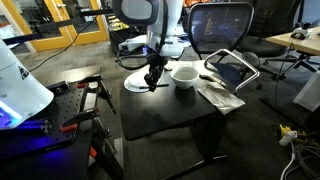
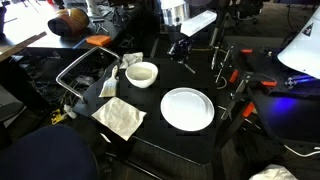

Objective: Remove the black pen from the white bowl and put it on the table

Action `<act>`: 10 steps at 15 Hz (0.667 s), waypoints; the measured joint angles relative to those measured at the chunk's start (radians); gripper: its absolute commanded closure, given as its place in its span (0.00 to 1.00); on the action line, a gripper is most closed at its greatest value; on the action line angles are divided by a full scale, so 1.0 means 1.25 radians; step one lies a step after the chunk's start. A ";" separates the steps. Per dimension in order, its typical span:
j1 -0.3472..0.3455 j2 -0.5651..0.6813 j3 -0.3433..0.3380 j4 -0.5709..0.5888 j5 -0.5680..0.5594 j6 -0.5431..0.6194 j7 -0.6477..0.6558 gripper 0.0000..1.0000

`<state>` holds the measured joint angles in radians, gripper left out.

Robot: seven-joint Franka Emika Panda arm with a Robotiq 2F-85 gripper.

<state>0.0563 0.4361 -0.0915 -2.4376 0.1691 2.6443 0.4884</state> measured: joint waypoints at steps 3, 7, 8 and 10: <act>-0.001 0.050 0.019 0.027 0.041 0.000 0.000 0.97; -0.003 0.103 0.028 0.062 0.072 0.000 0.000 0.97; -0.004 0.112 0.028 0.069 0.075 0.000 0.001 0.97; -0.005 0.124 0.023 0.077 0.077 0.000 0.005 0.97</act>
<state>0.0504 0.5907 -0.0630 -2.3417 0.2652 2.6449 0.4950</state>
